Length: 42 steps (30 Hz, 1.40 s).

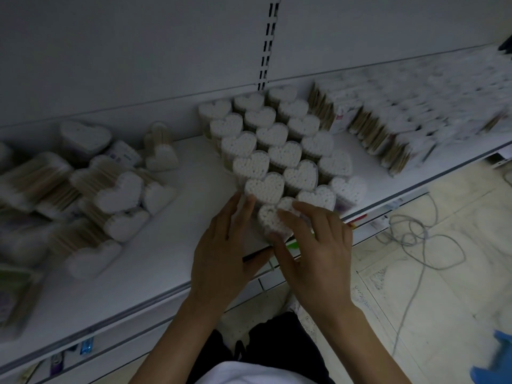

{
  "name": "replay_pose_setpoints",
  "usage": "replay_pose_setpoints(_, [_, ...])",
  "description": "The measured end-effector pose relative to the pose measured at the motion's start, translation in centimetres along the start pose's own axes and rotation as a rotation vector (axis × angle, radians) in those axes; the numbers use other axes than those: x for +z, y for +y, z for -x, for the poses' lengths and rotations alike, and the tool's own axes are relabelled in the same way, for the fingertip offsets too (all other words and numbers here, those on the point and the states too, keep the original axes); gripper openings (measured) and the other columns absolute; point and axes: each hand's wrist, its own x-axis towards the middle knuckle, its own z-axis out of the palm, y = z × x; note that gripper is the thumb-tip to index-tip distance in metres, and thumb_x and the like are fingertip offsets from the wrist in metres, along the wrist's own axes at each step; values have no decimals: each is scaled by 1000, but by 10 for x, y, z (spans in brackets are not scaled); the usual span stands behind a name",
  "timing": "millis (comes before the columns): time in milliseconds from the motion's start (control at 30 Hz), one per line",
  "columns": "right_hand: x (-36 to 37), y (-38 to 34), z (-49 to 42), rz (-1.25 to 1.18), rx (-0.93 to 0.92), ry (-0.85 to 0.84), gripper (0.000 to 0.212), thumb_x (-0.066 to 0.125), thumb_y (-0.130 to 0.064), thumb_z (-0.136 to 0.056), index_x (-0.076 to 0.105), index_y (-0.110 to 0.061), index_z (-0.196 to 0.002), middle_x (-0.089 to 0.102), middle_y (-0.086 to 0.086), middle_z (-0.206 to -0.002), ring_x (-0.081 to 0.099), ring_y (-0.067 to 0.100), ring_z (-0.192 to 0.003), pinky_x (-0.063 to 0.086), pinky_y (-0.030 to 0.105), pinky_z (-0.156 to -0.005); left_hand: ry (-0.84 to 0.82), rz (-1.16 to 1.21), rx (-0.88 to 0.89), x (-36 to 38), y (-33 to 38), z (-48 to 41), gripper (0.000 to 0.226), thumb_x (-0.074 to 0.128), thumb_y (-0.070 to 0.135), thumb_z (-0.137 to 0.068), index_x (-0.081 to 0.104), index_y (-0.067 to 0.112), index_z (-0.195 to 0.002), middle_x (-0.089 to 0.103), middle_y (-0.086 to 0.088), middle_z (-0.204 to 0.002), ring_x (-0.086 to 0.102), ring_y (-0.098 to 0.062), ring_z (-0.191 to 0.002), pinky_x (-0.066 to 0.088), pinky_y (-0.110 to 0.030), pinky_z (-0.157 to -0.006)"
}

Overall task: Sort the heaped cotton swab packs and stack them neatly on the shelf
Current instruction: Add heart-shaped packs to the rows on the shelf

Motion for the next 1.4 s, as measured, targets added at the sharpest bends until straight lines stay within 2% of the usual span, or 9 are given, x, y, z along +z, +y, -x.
replay_pose_setpoints(267, [-10, -6, -1, -15, -8, -59, 35, 66, -32, -82, 68, -15, -112, 59, 12, -124, 52, 30, -109, 32, 34, -84, -7, 117, -51, -1, -2, 4, 88, 55, 59, -76, 22, 20, -148, 39, -7, -147, 39, -17, -127, 40, -31, -93])
replay_pose_setpoints(400, [-8, -14, -10, -66, -60, -64, 36, 65, -33, -84, 66, -15, -115, 58, 10, -125, 51, 28, -113, 31, 32, -86, -24, 330, -238, -15, -2, 5, 95, 61, 66, -77, 17, 25, -151, 36, 0, -149, 40, -13, -131, 39, -29, -99])
replay_pose_setpoints(600, [5, -48, -72, -194, -247, -105, 36, 59, -31, -86, 62, -14, -118, 63, 10, -114, 58, 29, -99, 42, 35, -79, 94, 158, -311, -43, -45, 3, 58, 56, 46, -89, 47, 14, -137, 61, -4, -126, 57, -19, -111, 43, -25, -87])
replay_pose_setpoints(800, [72, -102, -169, 115, -398, -639, 59, 50, -31, -95, 23, -26, -148, 45, 11, -135, 52, 32, -115, 43, 38, -87, 175, 230, -433, -39, -61, -3, 46, 66, 25, -88, 49, 15, -130, 60, 5, -104, 56, -10, -93, 40, -18, -78])
replay_pose_setpoints(900, [107, -116, -188, 163, -467, -783, 50, 54, -31, -93, 39, -22, -140, 50, 9, -131, 53, 30, -116, 43, 35, -89, 184, 240, -401, -41, -64, 0, 42, 64, 23, -91, 50, 16, -130, 60, 6, -107, 55, -7, -94, 36, -8, -78])
replay_pose_setpoints(1033, [112, -117, -200, 255, -589, -756, 37, 48, -39, -95, 49, -24, -129, 57, 5, -126, 55, 26, -114, 39, 32, -84, 190, 227, -383, -43, -63, 3, 39, 64, 20, -91, 54, 12, -128, 57, 7, -106, 51, -4, -94, 31, -1, -79])
replay_pose_setpoints(1200, [96, -101, -237, 46, -390, -1026, 45, 39, -48, -99, 52, -14, -124, 52, 11, -128, 49, 26, -119, 36, 28, -90, 212, 227, -384, -42, -64, 3, 36, 67, 18, -88, 57, 11, -123, 58, 7, -102, 53, -5, -90, 33, -6, -78])
replay_pose_setpoints(1300, [100, -90, -238, 148, -321, -986, 58, 34, -52, -98, 40, -14, -142, 39, 9, -148, 40, 27, -132, 31, 34, -106, 219, 254, -388, -42, -63, 2, 36, 66, 19, -89, 56, 14, -123, 58, 7, -102, 52, -4, -91, 34, -6, -80])
replay_pose_setpoints(1400, [98, -91, -235, 320, -486, -709, 49, 36, -46, -99, 40, -20, -141, 46, 9, -141, 43, 26, -127, 26, 37, -106, 230, 257, -392, -41, -64, 2, 38, 67, 19, -88, 55, 15, -124, 60, 6, -102, 54, -4, -91, 36, -7, -80])
